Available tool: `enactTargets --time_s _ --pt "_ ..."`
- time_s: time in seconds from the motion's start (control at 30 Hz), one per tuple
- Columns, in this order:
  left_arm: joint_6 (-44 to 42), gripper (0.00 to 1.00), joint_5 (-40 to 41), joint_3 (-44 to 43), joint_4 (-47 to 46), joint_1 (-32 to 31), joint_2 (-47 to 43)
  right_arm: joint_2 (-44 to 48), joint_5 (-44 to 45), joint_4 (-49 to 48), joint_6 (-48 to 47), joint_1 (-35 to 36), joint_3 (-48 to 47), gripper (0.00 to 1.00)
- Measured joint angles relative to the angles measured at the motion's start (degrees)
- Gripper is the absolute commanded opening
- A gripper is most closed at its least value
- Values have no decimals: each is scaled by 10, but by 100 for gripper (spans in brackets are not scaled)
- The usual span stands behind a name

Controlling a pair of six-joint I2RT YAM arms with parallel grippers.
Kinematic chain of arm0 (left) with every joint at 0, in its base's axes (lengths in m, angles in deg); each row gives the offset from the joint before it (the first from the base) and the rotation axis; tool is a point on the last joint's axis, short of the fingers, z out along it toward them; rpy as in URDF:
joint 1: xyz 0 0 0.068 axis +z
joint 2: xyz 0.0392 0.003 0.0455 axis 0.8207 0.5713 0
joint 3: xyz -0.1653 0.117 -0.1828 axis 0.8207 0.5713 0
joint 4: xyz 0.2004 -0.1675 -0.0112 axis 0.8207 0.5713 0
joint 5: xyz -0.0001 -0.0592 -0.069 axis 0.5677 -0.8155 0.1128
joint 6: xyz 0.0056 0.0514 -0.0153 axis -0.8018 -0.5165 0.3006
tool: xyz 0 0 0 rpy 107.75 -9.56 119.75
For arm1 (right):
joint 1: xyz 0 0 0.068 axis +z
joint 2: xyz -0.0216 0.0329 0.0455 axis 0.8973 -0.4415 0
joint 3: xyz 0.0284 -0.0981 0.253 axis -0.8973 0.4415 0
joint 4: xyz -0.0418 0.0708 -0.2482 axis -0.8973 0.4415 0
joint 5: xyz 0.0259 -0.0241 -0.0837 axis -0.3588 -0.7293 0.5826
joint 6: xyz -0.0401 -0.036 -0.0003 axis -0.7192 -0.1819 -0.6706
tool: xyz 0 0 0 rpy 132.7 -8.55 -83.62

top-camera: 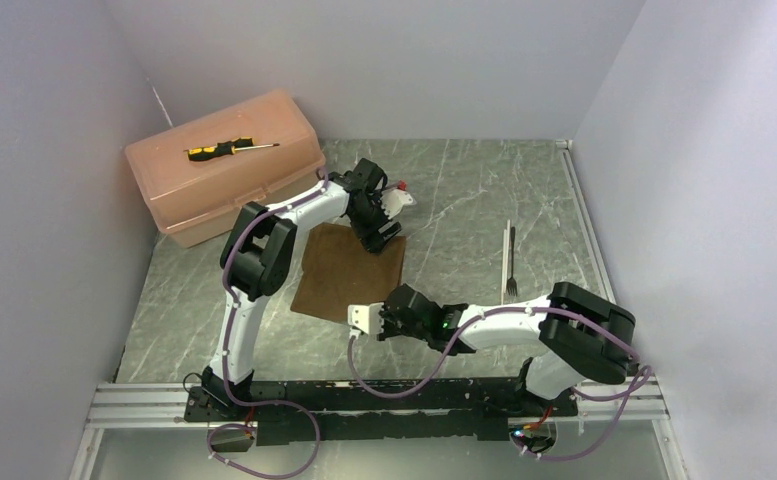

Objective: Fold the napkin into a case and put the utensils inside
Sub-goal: Pick up the lower triangle-folded napkin from the center of the board, then fold the lower triangle-folded napkin at the center of the board.

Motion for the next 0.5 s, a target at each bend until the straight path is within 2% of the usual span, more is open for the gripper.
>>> enactTargets --time_s 0.17,0.5 --pt "-4 77 3 0 0 -1 0 0 -3 -18 33 -12 -1 0" --pt "-15 75 4 0 2 -1 1 0 -44 -54 120 -90 -28 0"
